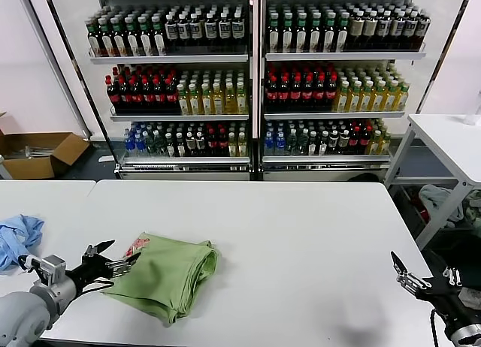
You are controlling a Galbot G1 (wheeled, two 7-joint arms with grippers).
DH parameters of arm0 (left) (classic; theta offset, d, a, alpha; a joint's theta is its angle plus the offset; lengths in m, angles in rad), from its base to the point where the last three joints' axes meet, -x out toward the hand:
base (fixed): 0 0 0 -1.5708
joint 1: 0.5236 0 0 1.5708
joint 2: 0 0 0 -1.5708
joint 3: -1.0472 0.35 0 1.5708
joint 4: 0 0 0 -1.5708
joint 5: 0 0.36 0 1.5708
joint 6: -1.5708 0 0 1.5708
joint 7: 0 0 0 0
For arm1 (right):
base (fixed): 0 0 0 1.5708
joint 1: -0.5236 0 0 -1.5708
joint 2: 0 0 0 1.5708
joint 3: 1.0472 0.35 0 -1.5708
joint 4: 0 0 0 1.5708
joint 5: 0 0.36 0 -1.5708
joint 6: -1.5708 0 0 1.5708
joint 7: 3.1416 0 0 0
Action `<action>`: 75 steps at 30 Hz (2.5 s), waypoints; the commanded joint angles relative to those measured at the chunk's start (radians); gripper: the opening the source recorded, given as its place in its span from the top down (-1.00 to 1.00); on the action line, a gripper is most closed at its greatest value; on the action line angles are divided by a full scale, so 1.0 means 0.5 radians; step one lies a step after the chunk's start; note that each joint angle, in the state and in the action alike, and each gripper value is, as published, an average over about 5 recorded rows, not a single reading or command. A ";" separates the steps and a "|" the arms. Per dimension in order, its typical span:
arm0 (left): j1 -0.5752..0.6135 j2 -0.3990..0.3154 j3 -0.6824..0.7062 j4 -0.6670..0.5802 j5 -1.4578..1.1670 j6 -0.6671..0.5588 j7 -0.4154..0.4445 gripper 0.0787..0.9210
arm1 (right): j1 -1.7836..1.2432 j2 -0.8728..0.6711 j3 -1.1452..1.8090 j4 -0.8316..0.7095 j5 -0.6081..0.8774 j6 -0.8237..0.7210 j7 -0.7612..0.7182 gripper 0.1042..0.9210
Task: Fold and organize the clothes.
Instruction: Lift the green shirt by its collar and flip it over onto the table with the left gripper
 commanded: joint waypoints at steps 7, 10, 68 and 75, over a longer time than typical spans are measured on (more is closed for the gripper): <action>-0.330 -0.029 0.301 0.323 -0.246 0.116 0.023 -0.77 | 0.001 0.010 -0.006 0.001 -0.026 -0.004 -0.002 -0.76; -0.369 -0.060 0.366 0.342 -0.234 0.120 0.019 -0.77 | 0.001 0.009 -0.006 0.003 -0.028 -0.005 -0.001 -0.76; 0.058 -0.363 -0.315 -0.733 -0.262 0.177 -0.823 0.93 | 0.081 0.018 -0.112 -0.060 -0.028 0.024 -0.015 -0.76; -0.306 -0.448 0.439 -0.889 -0.878 0.157 -1.258 0.93 | 0.082 0.043 -0.139 -0.052 -0.059 0.021 -0.014 -0.76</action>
